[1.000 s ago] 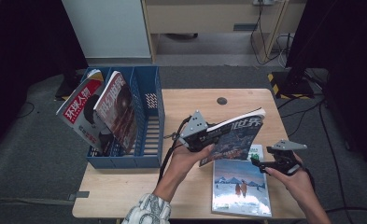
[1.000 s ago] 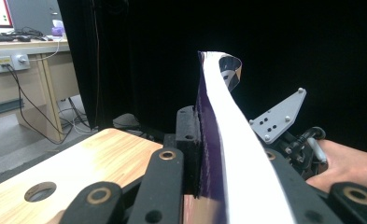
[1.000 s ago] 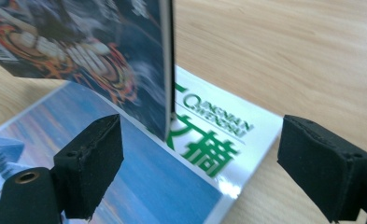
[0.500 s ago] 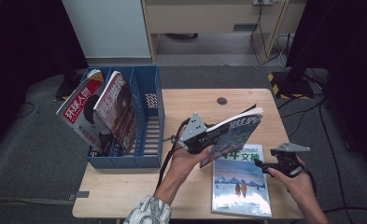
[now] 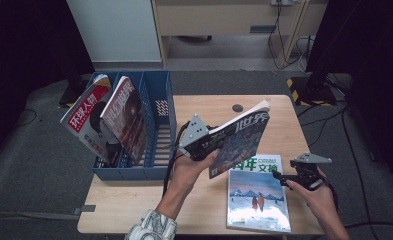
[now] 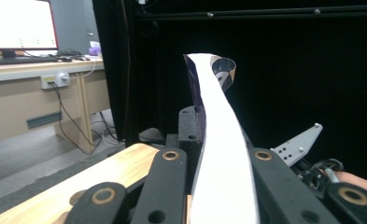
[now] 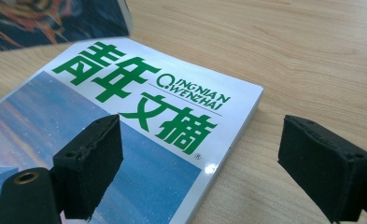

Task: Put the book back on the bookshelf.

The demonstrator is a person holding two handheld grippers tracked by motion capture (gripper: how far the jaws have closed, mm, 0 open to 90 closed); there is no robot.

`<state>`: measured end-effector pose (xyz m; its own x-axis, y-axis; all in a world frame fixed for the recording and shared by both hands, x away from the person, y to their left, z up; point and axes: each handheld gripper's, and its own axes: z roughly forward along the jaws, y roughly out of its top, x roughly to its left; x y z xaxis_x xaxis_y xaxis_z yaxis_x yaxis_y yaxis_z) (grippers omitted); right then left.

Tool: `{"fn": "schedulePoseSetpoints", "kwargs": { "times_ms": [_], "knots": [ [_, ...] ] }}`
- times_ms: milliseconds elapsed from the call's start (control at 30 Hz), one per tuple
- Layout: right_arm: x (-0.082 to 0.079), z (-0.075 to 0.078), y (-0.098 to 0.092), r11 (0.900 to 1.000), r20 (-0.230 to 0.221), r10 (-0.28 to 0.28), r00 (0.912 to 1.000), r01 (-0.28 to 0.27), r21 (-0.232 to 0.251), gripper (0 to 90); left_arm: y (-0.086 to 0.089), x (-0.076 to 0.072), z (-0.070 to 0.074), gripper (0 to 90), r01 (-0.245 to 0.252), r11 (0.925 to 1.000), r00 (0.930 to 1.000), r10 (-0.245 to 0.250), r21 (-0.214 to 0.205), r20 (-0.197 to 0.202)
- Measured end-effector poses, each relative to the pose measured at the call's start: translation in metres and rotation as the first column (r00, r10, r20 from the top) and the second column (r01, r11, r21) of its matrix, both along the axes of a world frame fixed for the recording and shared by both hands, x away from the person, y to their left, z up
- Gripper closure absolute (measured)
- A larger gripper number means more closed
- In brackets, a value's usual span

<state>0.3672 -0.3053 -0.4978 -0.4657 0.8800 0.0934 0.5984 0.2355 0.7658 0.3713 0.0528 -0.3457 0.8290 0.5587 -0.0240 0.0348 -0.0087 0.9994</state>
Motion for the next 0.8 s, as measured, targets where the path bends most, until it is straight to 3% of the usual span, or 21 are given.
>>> {"fn": "schedulePoseSetpoints", "kwargs": {
  "times_ms": [333, 567, 800],
  "knots": [
    [0.0, 0.0, -0.001, 0.9999, 0.004, -0.01, 0.9999, 0.01, -0.008, 14.1, 0.025, -0.007, 0.014, 82.6, -0.052, 0.9985, 0.9986, 0.052, -0.017, 0.002],
    [0.0, 0.0, -0.001, 0.9998, 0.007, -0.019, 0.9998, 0.019, -0.007, 14.2, 0.04, -0.015, 0.028, 82.6, -0.073, 0.9972, 0.997, 0.073, -0.017, 0.024],
    [0.0, -0.002, 0.0, 0.9997, 0.0, -0.022, 0.9998, 0.022, -0.012, 14.2, 0.049, -0.016, 0.031, 82.6, -0.09, 0.9958, 0.9958, 0.09, -0.013, 0.015]
  ]
}}
